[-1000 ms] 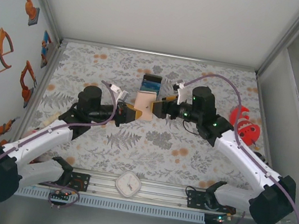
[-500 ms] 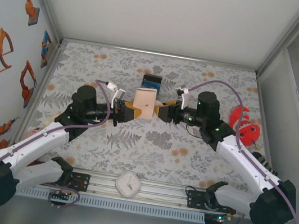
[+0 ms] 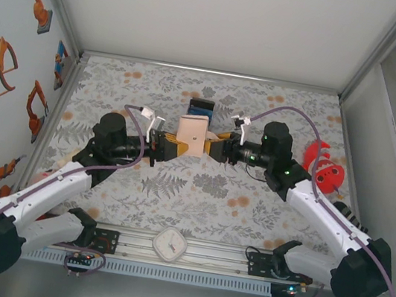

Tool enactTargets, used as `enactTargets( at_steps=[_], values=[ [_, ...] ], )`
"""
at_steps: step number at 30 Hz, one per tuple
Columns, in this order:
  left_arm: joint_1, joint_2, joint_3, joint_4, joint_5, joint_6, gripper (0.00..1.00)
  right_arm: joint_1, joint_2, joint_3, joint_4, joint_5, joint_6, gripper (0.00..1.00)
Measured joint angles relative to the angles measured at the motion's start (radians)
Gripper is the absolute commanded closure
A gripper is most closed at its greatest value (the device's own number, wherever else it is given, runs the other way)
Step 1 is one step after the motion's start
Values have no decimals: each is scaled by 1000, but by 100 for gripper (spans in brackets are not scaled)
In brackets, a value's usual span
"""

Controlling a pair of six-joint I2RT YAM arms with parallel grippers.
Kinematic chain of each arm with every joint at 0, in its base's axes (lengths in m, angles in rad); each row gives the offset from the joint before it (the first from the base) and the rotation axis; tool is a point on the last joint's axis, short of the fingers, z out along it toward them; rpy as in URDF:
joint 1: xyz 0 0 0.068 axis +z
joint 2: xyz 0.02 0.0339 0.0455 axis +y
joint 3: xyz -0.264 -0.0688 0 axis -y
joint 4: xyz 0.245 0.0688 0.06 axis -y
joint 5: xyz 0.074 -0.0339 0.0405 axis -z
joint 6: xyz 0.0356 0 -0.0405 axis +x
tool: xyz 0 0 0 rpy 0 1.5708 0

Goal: Take the credit cards out of the card holder

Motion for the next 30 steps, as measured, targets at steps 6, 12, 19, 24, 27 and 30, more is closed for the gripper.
enactTargets(
  at_steps=[6, 12, 19, 24, 27, 30],
  values=[
    [-10, 6, 0, 6, 14, -1, 100, -14, 39, -3, 62, -77, 28, 53],
    [-21, 15, 3, 6, 20, 15, 100, -34, 56, -24, 128, -155, 55, 57],
    [-26, 48, 21, 14, 23, 19, 99, -39, 50, -27, 161, -196, 76, 93],
    [-38, 47, 22, 13, -1, 22, 81, -36, 26, -29, 139, -172, 64, 100],
    [-48, 46, 23, -6, -31, 30, 72, -23, 6, -29, 100, -134, 48, 100],
    [-54, 48, 23, -35, -60, 38, 58, -4, -13, -29, 45, -80, 32, 100]
  ],
)
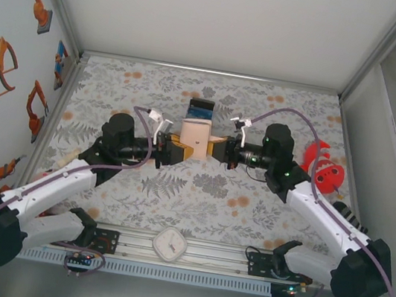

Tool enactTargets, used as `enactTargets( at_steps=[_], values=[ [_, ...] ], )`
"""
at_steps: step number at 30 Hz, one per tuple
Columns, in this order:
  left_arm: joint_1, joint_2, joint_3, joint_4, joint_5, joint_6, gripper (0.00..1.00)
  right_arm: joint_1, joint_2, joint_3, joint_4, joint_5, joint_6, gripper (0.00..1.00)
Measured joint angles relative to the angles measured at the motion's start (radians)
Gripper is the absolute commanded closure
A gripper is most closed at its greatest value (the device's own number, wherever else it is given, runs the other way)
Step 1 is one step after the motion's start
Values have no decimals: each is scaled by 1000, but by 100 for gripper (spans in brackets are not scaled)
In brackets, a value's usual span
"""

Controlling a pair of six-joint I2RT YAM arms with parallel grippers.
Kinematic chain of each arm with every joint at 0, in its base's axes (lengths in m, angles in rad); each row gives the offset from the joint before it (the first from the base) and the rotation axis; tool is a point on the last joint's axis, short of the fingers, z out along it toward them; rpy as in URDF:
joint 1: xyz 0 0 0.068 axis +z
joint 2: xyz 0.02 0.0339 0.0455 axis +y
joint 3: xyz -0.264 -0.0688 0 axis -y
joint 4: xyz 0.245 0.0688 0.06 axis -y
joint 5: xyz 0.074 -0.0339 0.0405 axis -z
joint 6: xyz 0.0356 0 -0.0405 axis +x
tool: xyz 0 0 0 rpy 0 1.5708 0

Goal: Take the credit cards out of the card holder

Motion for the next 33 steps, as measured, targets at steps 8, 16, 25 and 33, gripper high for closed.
enactTargets(
  at_steps=[8, 16, 25, 33],
  values=[
    [-11, 30, 1, -32, -76, 6, 3, 5, -6, 4, -156, 146, -18, 100],
    [-14, 24, -21, -42, -281, 3, 3, 5, 2, 64, -313, 309, -18, 100],
    [-14, 15, -97, -42, -516, -76, 3, 35, 69, 130, -425, 441, -18, 100],
    [-14, 18, -102, -34, -568, -130, 2, 41, 90, 133, -445, 462, -13, 100]
  ],
)
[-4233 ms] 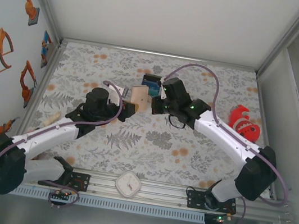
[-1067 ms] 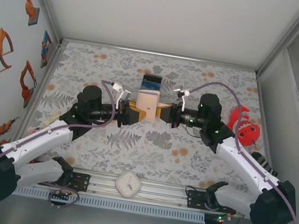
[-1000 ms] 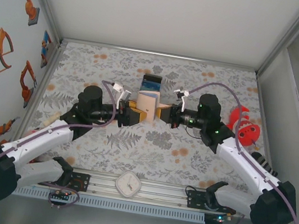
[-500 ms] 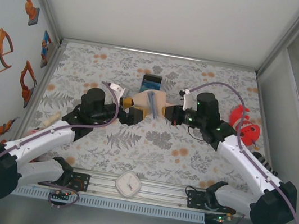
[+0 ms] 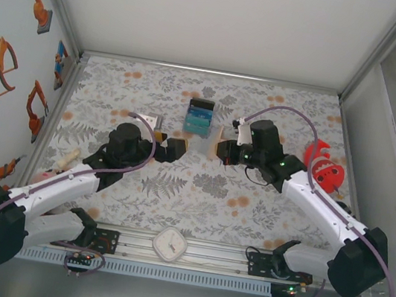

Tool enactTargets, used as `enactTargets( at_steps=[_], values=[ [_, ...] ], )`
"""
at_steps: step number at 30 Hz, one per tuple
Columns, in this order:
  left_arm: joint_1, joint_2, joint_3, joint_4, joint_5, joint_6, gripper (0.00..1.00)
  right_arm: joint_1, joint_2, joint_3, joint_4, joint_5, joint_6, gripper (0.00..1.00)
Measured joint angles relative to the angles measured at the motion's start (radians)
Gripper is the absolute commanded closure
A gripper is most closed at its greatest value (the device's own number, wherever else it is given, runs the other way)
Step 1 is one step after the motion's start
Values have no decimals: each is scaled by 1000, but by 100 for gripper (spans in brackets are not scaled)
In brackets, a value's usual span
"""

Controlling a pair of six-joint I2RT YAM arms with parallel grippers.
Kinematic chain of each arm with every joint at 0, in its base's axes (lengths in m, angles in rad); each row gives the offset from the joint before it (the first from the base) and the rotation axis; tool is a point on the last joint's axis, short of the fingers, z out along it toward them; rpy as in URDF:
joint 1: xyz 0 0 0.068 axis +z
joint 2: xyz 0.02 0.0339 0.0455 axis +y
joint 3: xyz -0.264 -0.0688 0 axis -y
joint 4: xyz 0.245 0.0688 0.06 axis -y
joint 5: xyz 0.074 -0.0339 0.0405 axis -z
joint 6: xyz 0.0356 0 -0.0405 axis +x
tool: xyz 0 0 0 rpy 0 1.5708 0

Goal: Take the credit cards out of the card holder

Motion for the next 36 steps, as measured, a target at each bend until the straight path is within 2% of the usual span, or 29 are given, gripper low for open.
enactTargets(
  at_steps=[3, 6, 9, 11, 14, 15, 23, 29, 36],
  values=[
    [9, 2, -1, 0, -10, -26, 2, 0, 0, 0, 2, -13, 3, 100],
    [36, 2, -13, 0, -25, -75, 10, 1, 0, 0, 6, -45, 3, 100],
    [79, -4, -39, -7, -47, -134, 13, 1, -1, 1, 16, -88, 3, 100],
    [104, -16, -57, -17, -51, -172, 12, 1, -3, 3, 27, -119, 2, 100],
    [134, -49, -78, -35, -47, -218, 0, 1, -13, 11, 49, -166, -1, 100],
    [142, -63, -84, -37, -41, -233, 3, 1, -18, 14, 60, -182, -2, 100],
    [187, -118, -99, -23, 60, -298, 3, 1, -35, 85, 143, -309, 0, 100],
    [233, -82, -133, 132, 196, -402, 3, 1, -37, 159, 178, -374, 0, 100],
    [233, 6, -134, 402, 325, -542, 3, 2, -23, 198, 226, -419, 8, 100]
  ],
)
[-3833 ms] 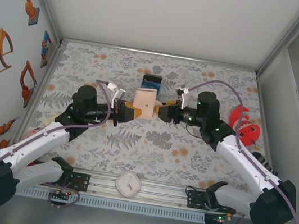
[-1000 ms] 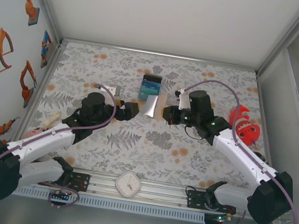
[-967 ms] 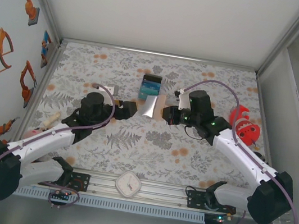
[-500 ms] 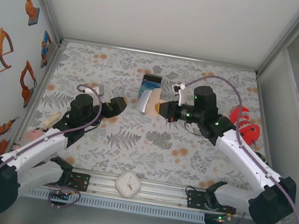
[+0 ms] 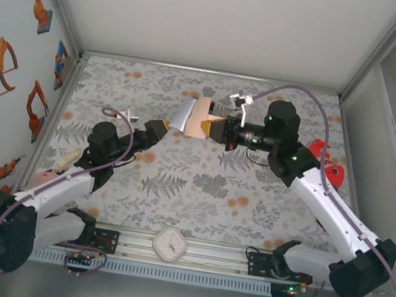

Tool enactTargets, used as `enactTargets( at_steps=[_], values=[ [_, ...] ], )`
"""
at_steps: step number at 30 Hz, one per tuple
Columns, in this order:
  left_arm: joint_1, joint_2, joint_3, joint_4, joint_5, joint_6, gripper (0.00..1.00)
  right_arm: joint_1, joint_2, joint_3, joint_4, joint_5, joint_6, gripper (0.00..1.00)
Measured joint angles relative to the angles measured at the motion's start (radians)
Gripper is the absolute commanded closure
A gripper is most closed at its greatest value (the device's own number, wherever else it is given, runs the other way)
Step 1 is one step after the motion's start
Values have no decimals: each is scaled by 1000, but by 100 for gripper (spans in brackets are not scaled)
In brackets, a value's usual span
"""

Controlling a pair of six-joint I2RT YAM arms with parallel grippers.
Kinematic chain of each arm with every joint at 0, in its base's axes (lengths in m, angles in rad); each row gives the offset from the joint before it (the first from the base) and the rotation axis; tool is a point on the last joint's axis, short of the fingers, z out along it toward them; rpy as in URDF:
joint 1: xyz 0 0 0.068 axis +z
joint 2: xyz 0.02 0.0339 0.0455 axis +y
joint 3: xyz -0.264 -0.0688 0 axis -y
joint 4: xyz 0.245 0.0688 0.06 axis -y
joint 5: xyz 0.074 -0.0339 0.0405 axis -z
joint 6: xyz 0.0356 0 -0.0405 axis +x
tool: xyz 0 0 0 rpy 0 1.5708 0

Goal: Take the credit cards out of the card holder

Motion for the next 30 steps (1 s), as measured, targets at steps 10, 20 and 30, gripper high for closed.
enactTargets(
  at_steps=[10, 20, 30],
  values=[
    [2, 134, 6, 290, 68, -226, 3, 0, 10, 5, 21, -25, 18, 100],
    [0, 388, 79, 564, 146, -450, 3, 0, 26, 24, 22, -28, 17, 100],
    [-27, 426, 128, 625, 194, -515, 3, 0, 99, 61, 22, -27, -9, 100]
  ],
)
